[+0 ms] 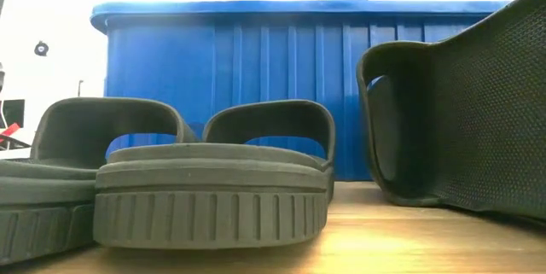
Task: Pick and place slides into bin
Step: Put the black slide into the blue organizer bin
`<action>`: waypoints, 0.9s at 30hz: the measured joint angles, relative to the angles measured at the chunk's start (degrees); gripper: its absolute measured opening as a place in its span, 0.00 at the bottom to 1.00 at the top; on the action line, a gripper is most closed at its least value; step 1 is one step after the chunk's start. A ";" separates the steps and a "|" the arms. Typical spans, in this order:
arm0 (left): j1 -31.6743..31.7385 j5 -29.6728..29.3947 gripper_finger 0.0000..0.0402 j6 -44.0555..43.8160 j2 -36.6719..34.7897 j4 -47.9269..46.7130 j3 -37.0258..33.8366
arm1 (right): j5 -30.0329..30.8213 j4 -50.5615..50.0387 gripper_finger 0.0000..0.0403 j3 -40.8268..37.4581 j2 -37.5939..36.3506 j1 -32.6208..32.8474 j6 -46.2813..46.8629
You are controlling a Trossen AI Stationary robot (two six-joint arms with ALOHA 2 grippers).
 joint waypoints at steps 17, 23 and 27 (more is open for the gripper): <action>0.41 -2.13 0.48 4.82 4.27 0.11 3.54 | -1.72 2.82 0.03 0.05 -0.20 1.58 -4.74; 0.52 -2.74 0.19 5.95 4.06 0.17 3.54 | -4.06 4.94 0.03 0.75 -0.46 3.21 -10.11; 0.59 -2.93 0.03 10.53 4.06 0.45 3.63 | -4.46 5.20 0.03 1.22 -0.48 3.19 -11.58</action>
